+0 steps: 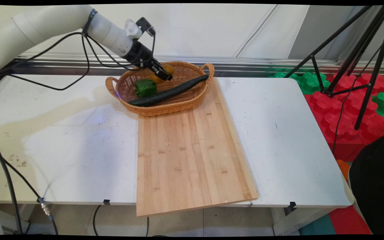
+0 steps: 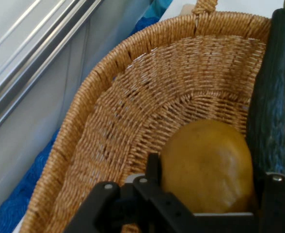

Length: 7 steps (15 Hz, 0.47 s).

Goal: Place the picked object in the vegetable basket

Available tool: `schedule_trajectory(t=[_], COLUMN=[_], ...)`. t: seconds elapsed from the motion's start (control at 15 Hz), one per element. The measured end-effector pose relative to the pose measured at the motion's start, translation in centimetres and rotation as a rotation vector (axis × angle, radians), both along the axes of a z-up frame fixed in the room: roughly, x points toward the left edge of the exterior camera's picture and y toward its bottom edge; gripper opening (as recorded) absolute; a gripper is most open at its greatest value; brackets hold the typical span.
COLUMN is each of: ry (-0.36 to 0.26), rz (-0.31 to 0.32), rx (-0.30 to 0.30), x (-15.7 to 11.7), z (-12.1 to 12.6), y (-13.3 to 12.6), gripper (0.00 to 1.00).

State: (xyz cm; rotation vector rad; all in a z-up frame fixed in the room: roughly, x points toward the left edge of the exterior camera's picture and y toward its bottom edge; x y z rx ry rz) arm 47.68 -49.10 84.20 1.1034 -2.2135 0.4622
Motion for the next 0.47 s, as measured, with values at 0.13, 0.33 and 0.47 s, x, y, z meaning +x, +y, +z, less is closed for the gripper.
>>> schedule_trajectory(t=[0.13,0.33,0.47], ry=[0.002,0.005,0.009], rz=[0.005,0.01,0.014], rx=[0.004,0.004,0.0], x=[-0.5,-1.1,-1.6], z=[-0.5,-1.0,-1.3], y=[-0.6,-1.2,-1.7], gripper=[0.0,1.0,1.0])
